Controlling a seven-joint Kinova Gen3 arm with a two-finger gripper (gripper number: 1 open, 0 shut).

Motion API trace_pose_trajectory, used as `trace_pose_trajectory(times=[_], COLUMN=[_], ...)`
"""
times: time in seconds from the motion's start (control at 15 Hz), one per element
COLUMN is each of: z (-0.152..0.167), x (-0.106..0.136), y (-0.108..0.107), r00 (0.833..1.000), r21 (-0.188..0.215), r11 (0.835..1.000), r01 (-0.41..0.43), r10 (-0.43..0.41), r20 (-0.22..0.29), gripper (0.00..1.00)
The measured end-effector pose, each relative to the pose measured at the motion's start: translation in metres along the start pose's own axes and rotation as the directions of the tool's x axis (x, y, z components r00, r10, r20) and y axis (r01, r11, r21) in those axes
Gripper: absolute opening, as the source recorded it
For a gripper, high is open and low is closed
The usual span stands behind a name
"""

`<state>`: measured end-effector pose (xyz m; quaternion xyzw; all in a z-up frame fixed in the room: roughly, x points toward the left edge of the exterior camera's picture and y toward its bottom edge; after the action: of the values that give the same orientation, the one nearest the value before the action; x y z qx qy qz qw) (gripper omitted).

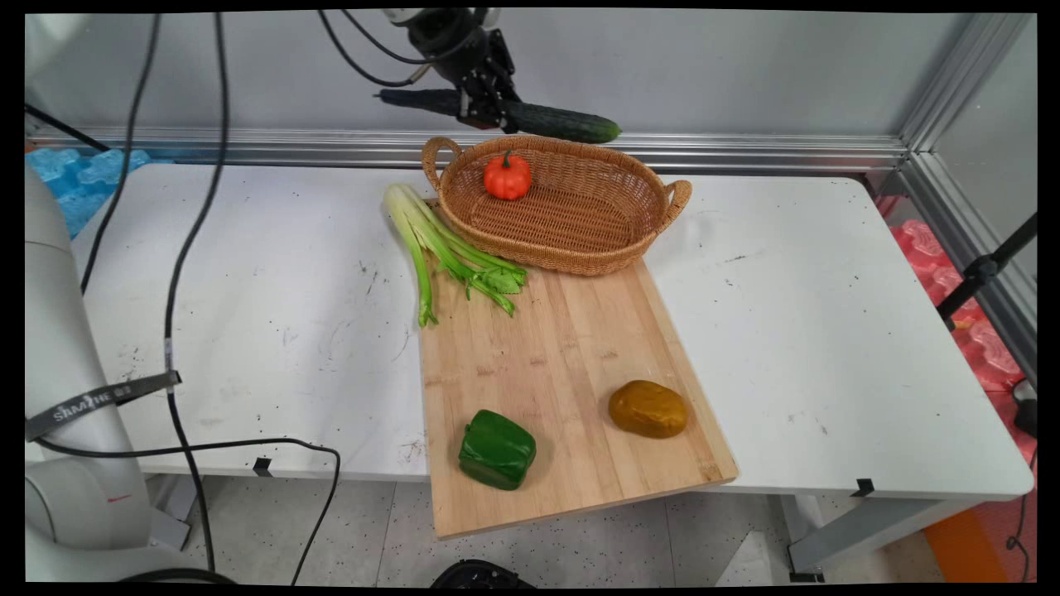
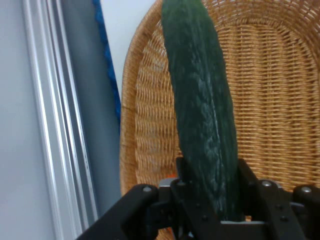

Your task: Place the picked object in the vegetable basket

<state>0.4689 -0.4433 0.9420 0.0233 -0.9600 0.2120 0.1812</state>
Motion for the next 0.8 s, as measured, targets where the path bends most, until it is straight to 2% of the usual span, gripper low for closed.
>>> trace_pose_trajectory(times=[0.4, 0.8], z=[0.034, 0.074], x=[0.002, 0.000], y=[-0.019, -0.038], r00=[0.995, 0.981], r21=[-0.040, -0.076], r11=[0.994, 0.978], r01=[-0.099, -0.193], r10=[0.098, 0.191], r20=[-0.020, -0.028], gripper=[0.00, 0.00])
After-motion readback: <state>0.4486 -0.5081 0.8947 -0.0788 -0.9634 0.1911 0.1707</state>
